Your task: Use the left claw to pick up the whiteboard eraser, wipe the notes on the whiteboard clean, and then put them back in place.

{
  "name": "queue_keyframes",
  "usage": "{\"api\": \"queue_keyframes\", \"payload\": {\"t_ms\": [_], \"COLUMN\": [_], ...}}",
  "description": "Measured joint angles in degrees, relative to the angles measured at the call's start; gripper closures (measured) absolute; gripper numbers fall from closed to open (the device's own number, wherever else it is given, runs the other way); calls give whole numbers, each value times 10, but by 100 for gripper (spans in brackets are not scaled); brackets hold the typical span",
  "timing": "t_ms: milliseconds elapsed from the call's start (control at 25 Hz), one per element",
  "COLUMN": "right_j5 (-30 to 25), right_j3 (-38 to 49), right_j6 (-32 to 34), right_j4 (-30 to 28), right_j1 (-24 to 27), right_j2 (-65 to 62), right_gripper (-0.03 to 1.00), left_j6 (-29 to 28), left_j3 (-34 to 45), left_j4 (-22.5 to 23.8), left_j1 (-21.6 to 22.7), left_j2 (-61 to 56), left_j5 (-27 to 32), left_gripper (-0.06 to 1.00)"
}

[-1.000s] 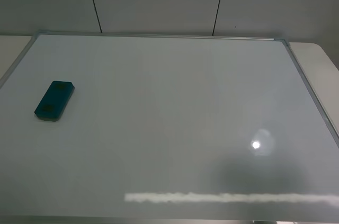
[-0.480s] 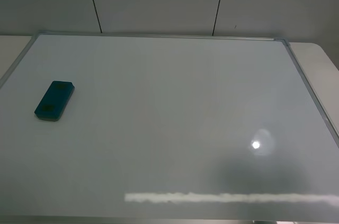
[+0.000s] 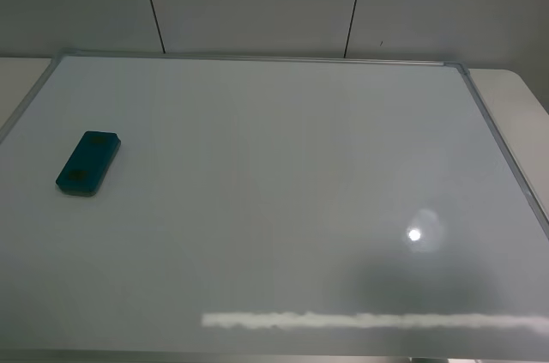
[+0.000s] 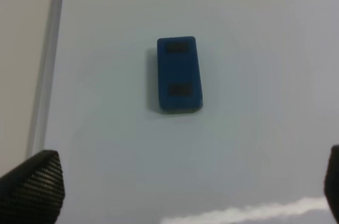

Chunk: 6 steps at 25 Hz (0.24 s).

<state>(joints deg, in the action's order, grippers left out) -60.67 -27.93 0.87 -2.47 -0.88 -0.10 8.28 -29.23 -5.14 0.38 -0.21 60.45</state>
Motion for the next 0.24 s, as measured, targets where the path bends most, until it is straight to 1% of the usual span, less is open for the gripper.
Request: {"api": "queue_keyframes", "payload": {"t_ms": [240], "right_j5": [0], "right_j3": [0], "right_j6": [0], "right_j4": [0], "right_j1": [0], "right_j2": [0], "right_gripper": [-3], "left_j6": [1], "left_j3": [0], "left_j4": [0], "left_j1": [-1], "left_j2": [0], "left_j5": [0], "left_gripper": [-5]}}
